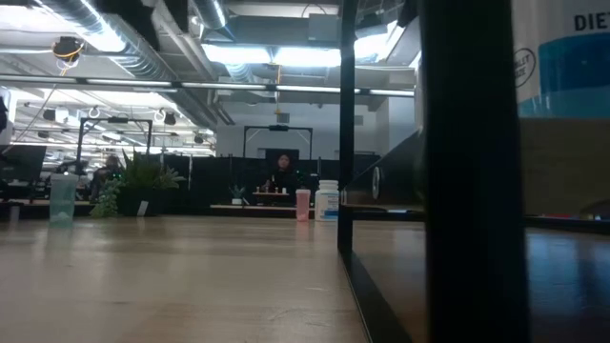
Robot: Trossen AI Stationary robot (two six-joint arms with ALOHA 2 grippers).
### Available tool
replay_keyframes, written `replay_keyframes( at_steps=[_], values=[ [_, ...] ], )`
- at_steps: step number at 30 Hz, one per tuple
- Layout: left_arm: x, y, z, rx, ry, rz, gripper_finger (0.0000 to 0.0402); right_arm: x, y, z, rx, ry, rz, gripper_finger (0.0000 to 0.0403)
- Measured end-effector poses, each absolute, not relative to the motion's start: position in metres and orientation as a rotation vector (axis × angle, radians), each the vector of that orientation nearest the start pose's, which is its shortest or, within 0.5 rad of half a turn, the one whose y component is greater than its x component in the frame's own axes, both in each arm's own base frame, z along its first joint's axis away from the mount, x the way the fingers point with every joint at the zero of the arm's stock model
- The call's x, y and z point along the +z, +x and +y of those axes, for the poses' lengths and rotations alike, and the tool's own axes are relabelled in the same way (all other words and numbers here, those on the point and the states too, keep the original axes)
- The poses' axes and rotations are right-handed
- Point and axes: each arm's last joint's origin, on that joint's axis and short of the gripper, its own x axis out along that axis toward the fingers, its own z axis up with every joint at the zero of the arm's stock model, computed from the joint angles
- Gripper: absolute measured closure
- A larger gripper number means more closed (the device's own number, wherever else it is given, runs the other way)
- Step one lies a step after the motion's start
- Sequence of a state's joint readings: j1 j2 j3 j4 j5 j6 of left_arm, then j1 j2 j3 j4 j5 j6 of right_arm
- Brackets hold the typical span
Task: Pick and place medicine bottles onto shelf by color
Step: Put the top white pill bottle on the shelf
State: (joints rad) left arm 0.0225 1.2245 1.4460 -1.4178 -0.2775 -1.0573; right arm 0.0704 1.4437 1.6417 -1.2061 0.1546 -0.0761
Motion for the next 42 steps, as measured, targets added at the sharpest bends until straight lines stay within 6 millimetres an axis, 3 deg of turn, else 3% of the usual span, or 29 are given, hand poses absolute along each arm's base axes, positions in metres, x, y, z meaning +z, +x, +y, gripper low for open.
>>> replay_keyframes(
  at_steps=[10, 18, 22, 29, 35, 42],
  values=[
    [0.361, 0.205, 0.016, 0.861, -0.722, 0.994, 0.0118, 0.389, 0.262, 0.007, 0.009, -0.236, 1.057, 0.0142],
    [0.355, 0.218, 0.017, 0.819, -0.627, 1.03, 0.0118, 0.388, 0.265, -0.013, 0.073, -0.198, 1.038, 0.0142],
    [0.351, 0.227, 0.028, 0.848, -0.654, 1.008, 0.0118, 0.388, 0.265, -0.022, 0.066, -0.2, 1.025, 0.0142],
    [0.355, 0.244, 0.066, 0.827, -0.68, 0.827, 0.0118, 0.389, 0.265, -0.035, 0.026, -0.187, 1.021, 0.0142],
    [0.361, 0.261, 0.11, 0.791, -0.582, 0.642, 0.0118, 0.389, 0.263, -0.045, 0.017, -0.214, 1.024, 0.0142],
    [0.345, 0.276, 0.169, 0.694, -0.442, 0.616, 0.0118, 0.39, 0.262, -0.062, -0.054, -0.173, 1.005, 0.0142]
  ],
)
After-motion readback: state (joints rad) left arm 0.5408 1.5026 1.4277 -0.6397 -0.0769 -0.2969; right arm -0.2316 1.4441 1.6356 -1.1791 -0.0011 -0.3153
